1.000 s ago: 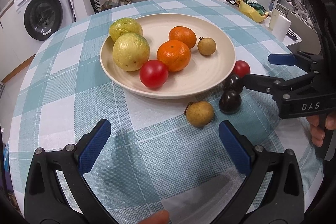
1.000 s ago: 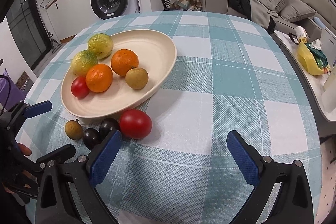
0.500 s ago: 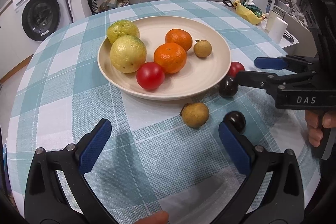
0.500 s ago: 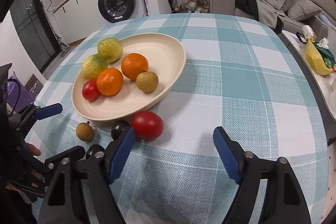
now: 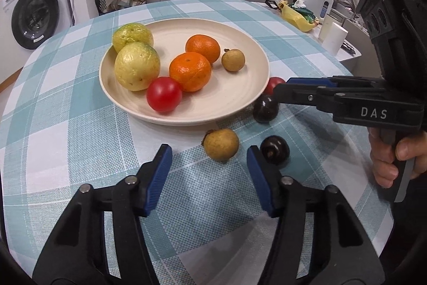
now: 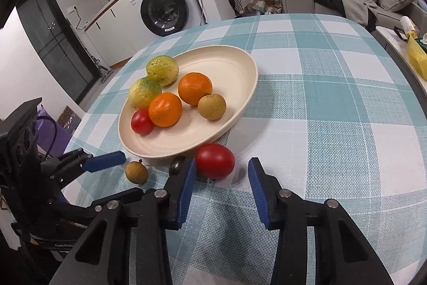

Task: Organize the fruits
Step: 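Grasp the small tan fruit with the left tool while the right tool grasps a red tomato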

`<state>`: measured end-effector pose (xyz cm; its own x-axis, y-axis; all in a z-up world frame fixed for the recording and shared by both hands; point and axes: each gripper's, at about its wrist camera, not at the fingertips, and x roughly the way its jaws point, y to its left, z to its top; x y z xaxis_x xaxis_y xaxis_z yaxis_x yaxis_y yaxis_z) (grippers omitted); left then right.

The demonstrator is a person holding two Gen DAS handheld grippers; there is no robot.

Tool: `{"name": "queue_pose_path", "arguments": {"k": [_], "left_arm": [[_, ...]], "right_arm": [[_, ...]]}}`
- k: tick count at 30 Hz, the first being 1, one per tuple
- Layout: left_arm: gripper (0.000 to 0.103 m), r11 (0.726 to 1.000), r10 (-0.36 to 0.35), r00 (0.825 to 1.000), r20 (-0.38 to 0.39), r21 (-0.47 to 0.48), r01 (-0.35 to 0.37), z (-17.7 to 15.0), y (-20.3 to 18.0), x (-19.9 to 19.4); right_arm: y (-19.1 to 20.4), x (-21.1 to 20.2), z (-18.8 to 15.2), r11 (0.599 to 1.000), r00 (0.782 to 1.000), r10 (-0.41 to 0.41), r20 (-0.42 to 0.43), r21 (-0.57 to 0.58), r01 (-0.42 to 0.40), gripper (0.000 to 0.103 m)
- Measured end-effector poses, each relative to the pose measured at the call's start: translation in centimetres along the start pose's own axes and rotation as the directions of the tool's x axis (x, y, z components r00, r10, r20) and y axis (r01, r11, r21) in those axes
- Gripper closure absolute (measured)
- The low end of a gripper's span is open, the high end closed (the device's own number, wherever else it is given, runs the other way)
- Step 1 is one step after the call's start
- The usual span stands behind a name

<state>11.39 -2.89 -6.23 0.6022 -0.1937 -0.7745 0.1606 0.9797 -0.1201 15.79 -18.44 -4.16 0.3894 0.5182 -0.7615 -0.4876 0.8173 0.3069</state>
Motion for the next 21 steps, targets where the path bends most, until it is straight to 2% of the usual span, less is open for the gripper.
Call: {"name": "queue_pose_path", "arguments": {"k": [3,9,21], "left_arm": [[0.056,1.0,-0.023,1.0,0.004,-0.008,0.023,0.06,-0.05,0.0],[0.079,0.999,-0.046,0.999,0.004,-0.006,0.046,0.12,-0.21,-0.02],[0.079,0.999,-0.048,0.998,0.044,-0.015,0.049,0.17,0.06,-0.79]], "right_arm": [[0.04,-0.04,-0.05,1.0,1.0,0.007,0.004,0.005,-0.007,0.064],[-0.4,-0.04,-0.05,0.998,0.999,0.044,0.009,0.04,-0.044,0.071],[-0.51,-0.66,-0.08,0.997,0.998,0.051,0.031,0.048,-0.052,0.075]]}}
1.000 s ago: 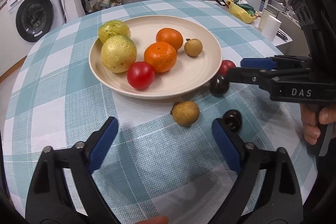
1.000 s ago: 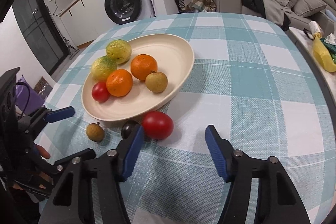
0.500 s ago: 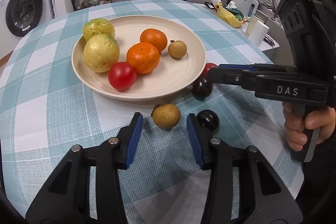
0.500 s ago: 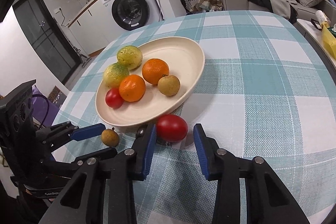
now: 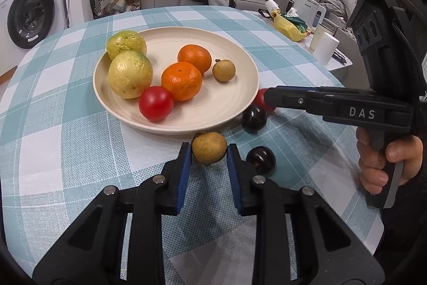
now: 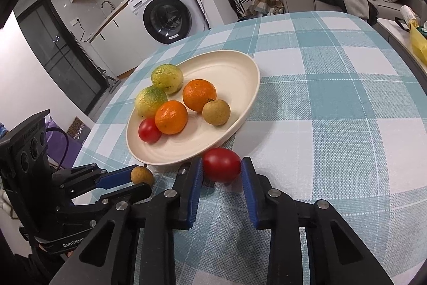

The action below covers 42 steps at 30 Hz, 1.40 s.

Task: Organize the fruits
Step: 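Grasp the small tan fruit with the left tool while the right tool grasps a red tomato, then lower both held fruits into the cream plate and open both tools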

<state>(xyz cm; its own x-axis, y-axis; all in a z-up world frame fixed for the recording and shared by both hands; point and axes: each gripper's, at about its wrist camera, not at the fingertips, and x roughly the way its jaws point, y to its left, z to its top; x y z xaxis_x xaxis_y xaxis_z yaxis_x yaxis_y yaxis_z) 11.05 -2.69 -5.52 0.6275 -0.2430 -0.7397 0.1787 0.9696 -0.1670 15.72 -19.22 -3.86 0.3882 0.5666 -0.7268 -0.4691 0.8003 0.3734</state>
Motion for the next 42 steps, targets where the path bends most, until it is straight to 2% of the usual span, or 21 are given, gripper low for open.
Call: {"name": "queue_pose_path", "arguments": {"k": [3,9,18,36,42], "left_arm": [[0.079,1.0,-0.006,1.0,0.006,-0.005,0.007,0.0,0.1,-0.2],[0.079,1.0,-0.005,1.0,0.002,-0.005,0.005,0.0,0.1,-0.2],[0.079,1.0,-0.007,1.0,0.0,-0.008,0.007,0.0,0.1,-0.1],[0.079,1.0,-0.02,0.999,0.045,-0.005,0.021,0.2,0.0,-1.3],[0.079,1.0,-0.02,0.999,0.043,-0.005,0.02,0.2,-0.1,-1.3]], "right_arm": [[-0.1,-0.4,0.1,1.0,1.0,-0.003,0.01,0.0,0.003,0.081],[0.3,-0.1,0.2,1.0,1.0,-0.012,0.002,-0.017,0.012,0.08],[0.1,0.8,0.0,1.0,1.0,0.016,-0.026,0.008,-0.016,0.072],[0.3,-0.2,0.1,1.0,1.0,0.011,0.001,-0.016,-0.011,0.081],[0.2,0.1,0.2,1.0,1.0,0.013,-0.014,-0.008,-0.013,0.078]]}}
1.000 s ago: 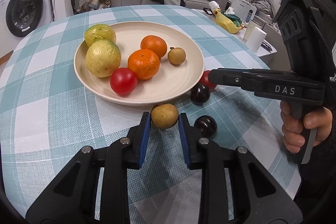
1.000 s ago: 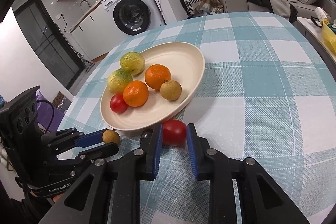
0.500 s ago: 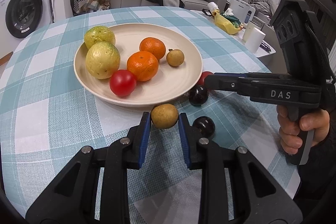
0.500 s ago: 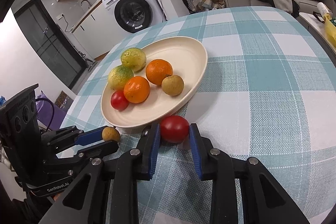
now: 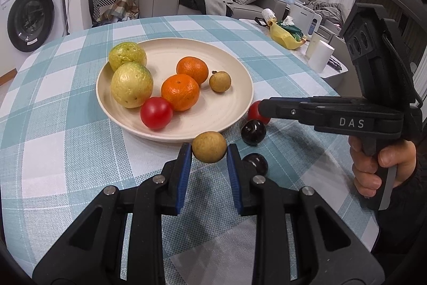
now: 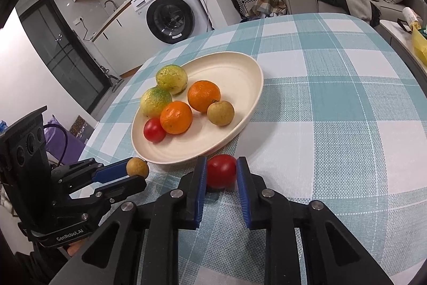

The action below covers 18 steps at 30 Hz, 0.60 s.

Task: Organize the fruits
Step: 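Lower both held fruits into the cream plate and open both tools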

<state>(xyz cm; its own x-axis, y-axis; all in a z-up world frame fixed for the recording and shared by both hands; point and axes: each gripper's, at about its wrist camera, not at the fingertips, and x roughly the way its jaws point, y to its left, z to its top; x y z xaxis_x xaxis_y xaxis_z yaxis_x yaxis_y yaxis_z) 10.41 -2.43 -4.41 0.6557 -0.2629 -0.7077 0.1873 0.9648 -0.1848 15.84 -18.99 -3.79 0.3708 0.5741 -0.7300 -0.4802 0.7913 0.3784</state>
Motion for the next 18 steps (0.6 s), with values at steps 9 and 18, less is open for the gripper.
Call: {"name": "queue_pose_path", "arguments": {"k": [9,18], "left_arm": [[0.079,1.0,0.0,1.0,0.001,0.0,0.0,0.03,0.0,-0.05],[0.079,1.0,0.0,1.0,0.015,-0.003,0.0,0.25,0.06,-0.57]], "right_arm": [[0.56,0.6,-0.28,1.0,1.0,-0.002,-0.001,-0.013,0.002,0.075],[0.5,-0.33,0.01,1.0,1.0,0.004,0.018,-0.02,-0.003,0.088]]}}
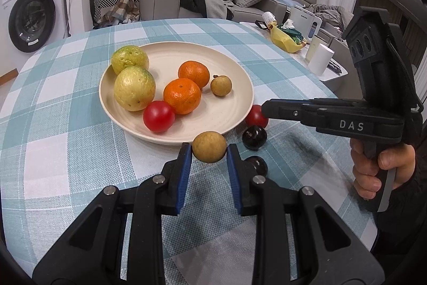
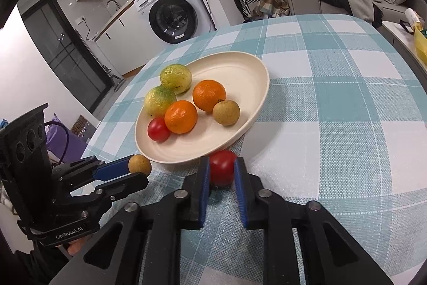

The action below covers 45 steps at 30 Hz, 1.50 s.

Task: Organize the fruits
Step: 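Lower both held fruits into the cream plate and open both tools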

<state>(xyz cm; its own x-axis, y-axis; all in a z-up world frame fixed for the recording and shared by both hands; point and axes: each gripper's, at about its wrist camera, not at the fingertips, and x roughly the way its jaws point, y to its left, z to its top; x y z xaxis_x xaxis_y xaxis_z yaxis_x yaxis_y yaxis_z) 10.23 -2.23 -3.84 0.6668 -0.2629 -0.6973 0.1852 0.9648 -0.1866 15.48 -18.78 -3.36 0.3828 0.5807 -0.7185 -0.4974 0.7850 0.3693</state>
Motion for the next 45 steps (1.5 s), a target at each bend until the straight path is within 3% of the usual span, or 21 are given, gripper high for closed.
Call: {"name": "queue_pose_path", "arguments": {"k": [5,13,20,30,45], "left_arm": [[0.079,1.0,0.0,1.0,0.002,-0.001,0.0,0.0,0.0,-0.1],[0.079,1.0,0.001,1.0,0.009,-0.001,-0.001,0.2,0.0,-0.2],[0.079,1.0,0.002,1.0,0.03,-0.006,-0.002,0.4,0.1,-0.8],[0.079,1.0,0.011,0.998,0.061,-0.026,-0.01,0.8,0.9,-1.5],[0.079,0.998,0.057,0.992,0.108,-0.037,-0.053,2.0,1.4,-1.3]], "right_arm": [[0.1,0.4,0.0,1.0,1.0,-0.003,-0.014,-0.003,0.003,0.086],[-0.2,1.2,-0.1,0.999,0.999,0.022,-0.037,0.039,-0.02,0.073],[0.1,1.0,-0.3,1.0,1.0,0.003,-0.026,0.02,-0.002,0.077],[-1.0,-0.3,-0.1,0.997,0.999,0.054,-0.002,0.059,-0.054,0.078],[-0.5,-2.7,0.6,0.982,0.979,0.153,0.132,0.088,-0.165,0.078]]}}
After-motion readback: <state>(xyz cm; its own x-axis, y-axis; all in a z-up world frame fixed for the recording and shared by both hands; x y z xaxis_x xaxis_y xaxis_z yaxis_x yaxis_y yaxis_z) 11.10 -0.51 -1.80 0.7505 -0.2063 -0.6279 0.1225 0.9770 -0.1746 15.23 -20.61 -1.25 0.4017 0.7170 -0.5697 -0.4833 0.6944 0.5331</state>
